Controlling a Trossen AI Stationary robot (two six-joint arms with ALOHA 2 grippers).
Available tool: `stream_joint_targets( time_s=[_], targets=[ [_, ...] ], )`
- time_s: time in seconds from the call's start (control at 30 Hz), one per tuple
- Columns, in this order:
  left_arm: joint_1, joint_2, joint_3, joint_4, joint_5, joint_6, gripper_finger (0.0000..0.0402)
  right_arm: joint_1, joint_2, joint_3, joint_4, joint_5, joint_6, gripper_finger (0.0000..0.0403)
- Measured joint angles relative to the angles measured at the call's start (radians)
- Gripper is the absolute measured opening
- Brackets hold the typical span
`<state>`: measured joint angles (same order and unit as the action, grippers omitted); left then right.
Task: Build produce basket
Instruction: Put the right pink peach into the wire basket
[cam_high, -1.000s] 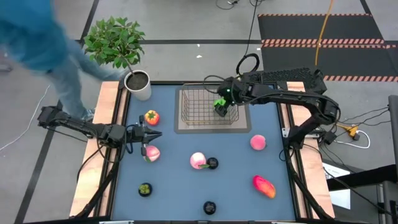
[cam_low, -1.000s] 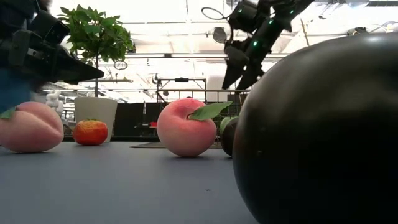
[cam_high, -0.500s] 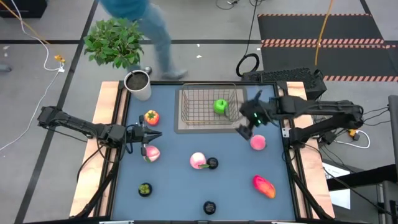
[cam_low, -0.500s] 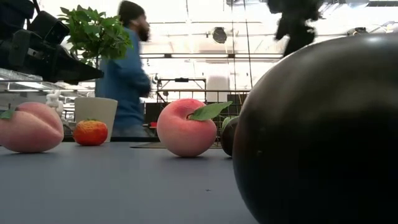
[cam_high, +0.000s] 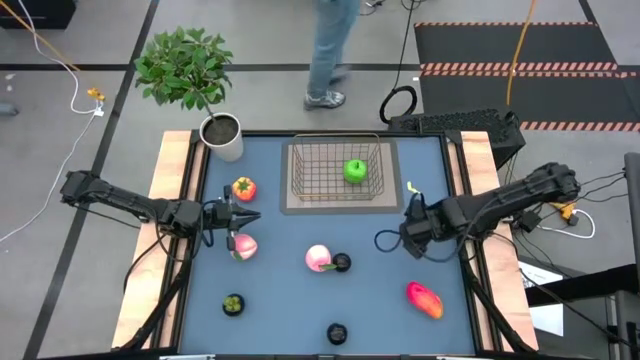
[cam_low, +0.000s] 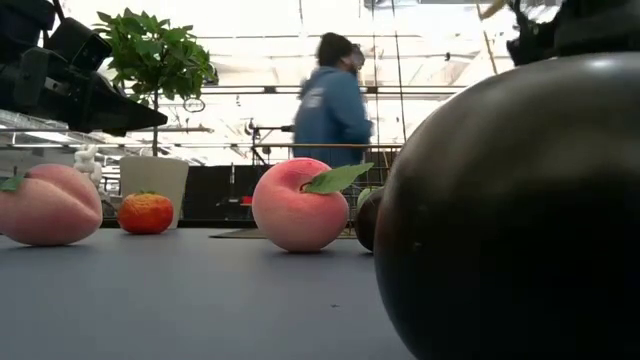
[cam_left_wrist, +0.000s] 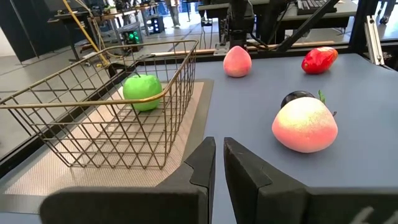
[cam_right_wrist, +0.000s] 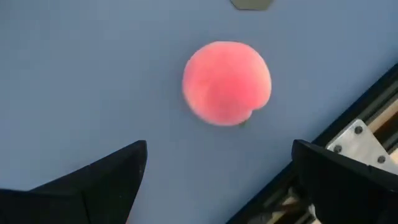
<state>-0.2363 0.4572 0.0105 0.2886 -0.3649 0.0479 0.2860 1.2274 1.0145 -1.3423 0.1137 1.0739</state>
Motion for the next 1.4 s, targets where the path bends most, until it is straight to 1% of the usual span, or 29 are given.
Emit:
stream_joint_targets(
  time_s=[0.07, 0.23, 0.4, 0.5, 0.57, 0.63, 0.7, 0.8, 1.0, 1.13, 1.23, 1.3, 1.4],
  targets=[
    [0.000, 0.000, 0.000, 0.000, 0.000, 0.000, 0.0037, -0.016, -0.001, -0.047, 0.048, 0.022, -0.025, 0.0393],
    [0.000, 0.000, 0.000, 0.000, 0.000, 0.000, 0.0037, -0.100, 0.000, -0.162, 0.187, 0.012, -0.093, 0.0393],
    [0.000, 0.000, 0.000, 0.000, 0.000, 0.000, 0.0037, -0.193, -0.001, -0.230, 0.230, 0.012, -0.160, 0.0393],
    [0.000, 0.000, 0.000, 0.000, 0.000, 0.000, 0.0037, -0.239, -0.003, -0.266, 0.293, -0.003, -0.202, 0.0393],
    [0.000, 0.000, 0.000, 0.000, 0.000, 0.000, 0.0037, -0.265, 0.003, -0.298, 0.358, -0.035, -0.233, 0.0393],
    [0.000, 0.000, 0.000, 0.000, 0.000, 0.000, 0.0037, -0.282, 0.000, -0.325, 0.463, -0.104, -0.261, 0.0393],
    [0.000, 0.000, 0.000, 0.000, 0.000, 0.000, 0.0037, -0.296, -0.001, -0.345, 0.528, -0.121, -0.273, 0.0393],
    [0.000, 0.000, 0.000, 0.001, 0.000, 0.000, 0.0037, -0.308, -0.001, -0.354, 0.523, -0.115, -0.267, 0.0385],
    [0.000, 0.000, 0.000, 0.000, 0.000, 0.000, 0.0037, -0.314, -0.001, -0.354, 0.525, -0.114, -0.282, 0.0332],
    [0.000, 0.000, 0.000, 0.000, 0.000, 0.000, 0.0037, -0.313, -0.013, -0.353, 0.512, -0.115, -0.281, 0.0330],
    [0.000, 0.000, 0.000, 0.000, 0.000, 0.000, 0.0037, -0.313, -0.027, -0.309, 0.427, -0.107, -0.296, 0.0330],
    [0.000, 0.000, 0.000, 0.000, 0.000, 0.000, 0.0037, -0.313, -0.030, -0.253, 0.343, -0.063, -0.305, 0.0330],
    [0.000, 0.000, 0.000, 0.000, 0.000, 0.000, 0.0037, -0.313, -0.030, -0.144, 0.212, 0.049, -0.307, 0.0332]
  ],
)
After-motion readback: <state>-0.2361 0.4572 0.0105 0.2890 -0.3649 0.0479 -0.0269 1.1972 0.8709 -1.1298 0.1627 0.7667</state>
